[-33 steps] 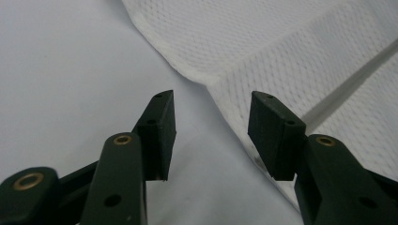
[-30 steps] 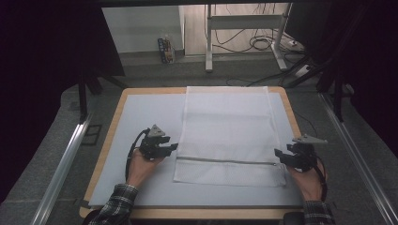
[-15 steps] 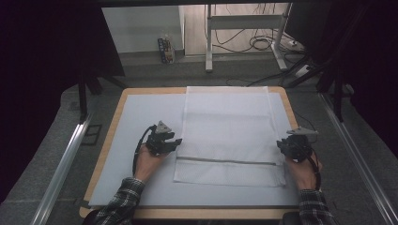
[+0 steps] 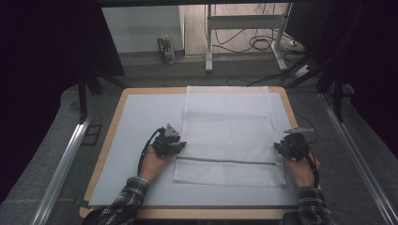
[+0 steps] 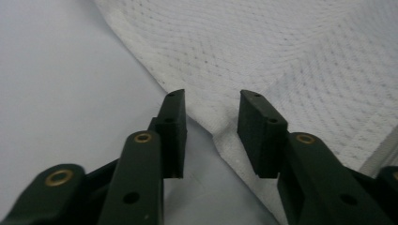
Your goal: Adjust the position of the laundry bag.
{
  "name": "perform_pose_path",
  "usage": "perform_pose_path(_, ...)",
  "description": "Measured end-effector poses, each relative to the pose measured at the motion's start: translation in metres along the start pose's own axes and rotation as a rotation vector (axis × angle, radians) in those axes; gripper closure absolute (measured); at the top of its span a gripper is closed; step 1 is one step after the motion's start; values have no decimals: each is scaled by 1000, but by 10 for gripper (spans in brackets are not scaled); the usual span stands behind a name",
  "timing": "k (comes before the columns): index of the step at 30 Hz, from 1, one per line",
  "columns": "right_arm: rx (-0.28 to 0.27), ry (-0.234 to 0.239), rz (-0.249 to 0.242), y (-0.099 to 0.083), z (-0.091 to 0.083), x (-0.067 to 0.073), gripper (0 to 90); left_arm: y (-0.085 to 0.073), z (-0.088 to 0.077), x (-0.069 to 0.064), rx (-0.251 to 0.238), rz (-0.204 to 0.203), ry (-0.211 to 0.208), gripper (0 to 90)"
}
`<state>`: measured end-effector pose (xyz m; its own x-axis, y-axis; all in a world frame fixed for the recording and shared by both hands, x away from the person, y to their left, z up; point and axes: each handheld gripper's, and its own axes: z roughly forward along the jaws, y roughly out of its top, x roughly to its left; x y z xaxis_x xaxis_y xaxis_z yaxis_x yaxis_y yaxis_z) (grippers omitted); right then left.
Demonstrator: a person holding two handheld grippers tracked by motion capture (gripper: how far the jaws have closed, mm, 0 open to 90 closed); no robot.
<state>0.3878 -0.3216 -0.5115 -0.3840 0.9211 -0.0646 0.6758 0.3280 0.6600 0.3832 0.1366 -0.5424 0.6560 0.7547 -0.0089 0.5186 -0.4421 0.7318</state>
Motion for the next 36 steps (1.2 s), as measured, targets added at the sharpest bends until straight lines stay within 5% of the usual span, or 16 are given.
perform_pose_path(6, 28, 44, 24, 3, 0, 1, 856, -1, -1, 4, -1, -55, -44, 767)
perform_pose_path(10, 31, 53, 34, 3, -1, 0, 873, -1, -1, 0, 2, -22, -45, 870)
perform_pose_path(27, 42, 94, -18, 3, -6, 6, 876, -2, -12, 6, 43, -32, -88, 875)
perform_pose_path(36, 44, 133, -68, 4, -6, 20, 876, -14, -33, 14, 59, -50, -122, 872)
